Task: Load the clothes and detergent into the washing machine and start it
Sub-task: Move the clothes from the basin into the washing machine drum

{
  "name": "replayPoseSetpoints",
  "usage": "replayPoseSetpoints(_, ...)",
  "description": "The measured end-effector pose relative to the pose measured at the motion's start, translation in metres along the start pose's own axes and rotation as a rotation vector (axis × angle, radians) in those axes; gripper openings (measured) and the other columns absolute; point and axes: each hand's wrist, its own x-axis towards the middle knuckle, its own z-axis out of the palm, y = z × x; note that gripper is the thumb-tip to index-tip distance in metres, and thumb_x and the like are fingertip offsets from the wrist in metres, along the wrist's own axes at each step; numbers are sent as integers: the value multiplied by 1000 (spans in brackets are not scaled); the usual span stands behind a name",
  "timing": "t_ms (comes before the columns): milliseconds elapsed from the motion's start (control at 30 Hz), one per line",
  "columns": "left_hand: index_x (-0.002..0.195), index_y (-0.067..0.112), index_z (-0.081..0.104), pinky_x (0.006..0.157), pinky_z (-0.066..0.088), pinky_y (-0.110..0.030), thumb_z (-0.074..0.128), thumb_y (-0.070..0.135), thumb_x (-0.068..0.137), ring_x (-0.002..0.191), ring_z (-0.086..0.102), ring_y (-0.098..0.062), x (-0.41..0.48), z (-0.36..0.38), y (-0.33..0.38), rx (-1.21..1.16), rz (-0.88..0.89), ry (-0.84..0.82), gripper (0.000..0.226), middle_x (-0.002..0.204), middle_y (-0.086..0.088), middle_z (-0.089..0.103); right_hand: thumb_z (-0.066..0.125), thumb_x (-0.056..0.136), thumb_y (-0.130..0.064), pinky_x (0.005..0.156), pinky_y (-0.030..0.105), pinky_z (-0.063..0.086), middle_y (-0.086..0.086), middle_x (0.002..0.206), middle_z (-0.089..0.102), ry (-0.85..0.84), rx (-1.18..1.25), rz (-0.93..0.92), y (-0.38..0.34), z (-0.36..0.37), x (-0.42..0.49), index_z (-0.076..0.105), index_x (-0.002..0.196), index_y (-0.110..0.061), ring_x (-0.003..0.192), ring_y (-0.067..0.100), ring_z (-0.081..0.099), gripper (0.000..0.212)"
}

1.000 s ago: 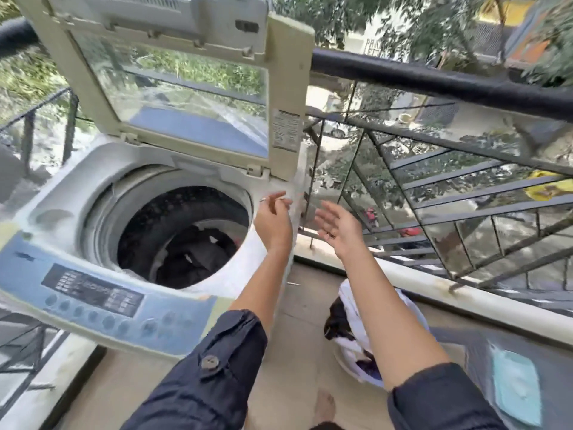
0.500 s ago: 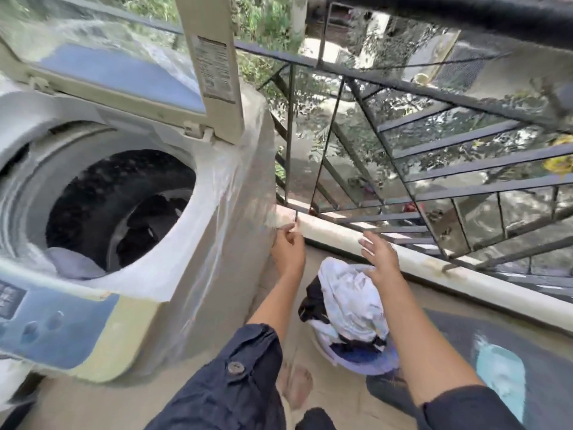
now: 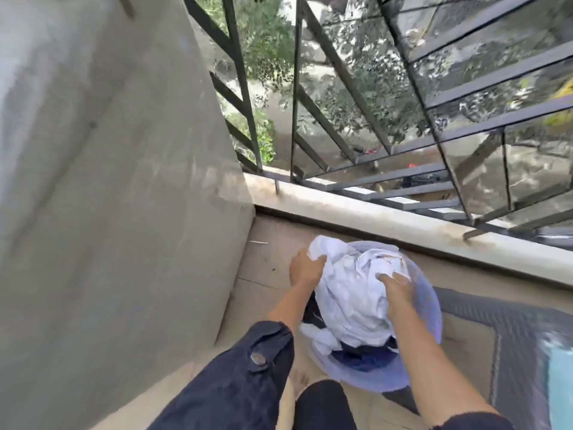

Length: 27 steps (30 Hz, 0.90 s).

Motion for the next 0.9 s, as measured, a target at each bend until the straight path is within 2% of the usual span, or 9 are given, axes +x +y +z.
replayPoseSetpoints(167,152,12,7,113,28,-41,69,54,77,142,24,-35,27,46,-27,111,6,-128,106,156,-17,16,76,67,-54,117,47,14,13,158,-4,-50,-305,58,29,31,25,12,150,-35,145,37,5,106)
replayPoseSetpoints(267,145,15,26,105,35,-44,62,48,84,131,34,-38,33,57,-35,431,90,5,78,146,-20,26,77,70,-48,113,56,16,6,157,-20,-30,-422,43,36,45,25,22,145,-41,145,36,-9,93)
replayPoseSetpoints(367,119,13,53,97,40,-41,51,30,92,114,47,-34,30,55,-39,440,195,130,32,127,-15,43,72,80,-37,110,62,21,4,159,-13,31,-434,-6,43,46,26,57,119,-32,146,34,-5,43)
replayPoseSetpoints(433,113,13,57,99,38,-41,49,27,93,115,47,-31,27,52,-38,399,233,167,26,125,-11,45,67,84,-36,111,62,17,3,160,-6,85,-436,-24,42,45,21,64,103,-28,146,32,-4,21)
replayPoseSetpoints(567,114,12,57,106,33,-44,47,24,95,120,47,-25,15,44,-26,121,366,117,25,129,-7,52,63,87,-33,115,58,3,1,160,-1,142,-438,-117,34,39,7,66,96,-27,148,26,-6,12)
replayPoseSetpoints(700,101,12,48,81,41,-34,39,24,100,93,52,-23,-12,36,-8,-309,229,17,15,99,-8,57,64,84,-28,116,52,6,0,158,18,178,-315,-208,26,21,-14,66,85,-24,147,22,8,5)
replayPoseSetpoints(767,100,13,42,76,36,-29,36,24,101,90,48,-20,-26,34,1,-448,131,-6,13,97,-6,52,62,82,-26,110,48,24,6,139,47,143,-169,-217,21,10,-25,59,70,-24,134,25,36,13)
replayPoseSetpoints(800,101,12,41,77,37,-29,35,25,102,91,48,-19,-32,33,6,-512,95,-25,14,98,-5,51,59,83,-23,98,42,35,9,116,60,126,-83,-200,17,3,-33,56,67,-21,116,28,50,16)
replayPoseSetpoints(900,109,9,44,85,42,-32,34,26,102,97,50,-21,-51,34,23,-553,36,-64,21,103,-6,52,51,87,-13,71,31,33,0,69,50,88,100,-155,-4,-16,-58,50,64,-15,81,24,45,23)
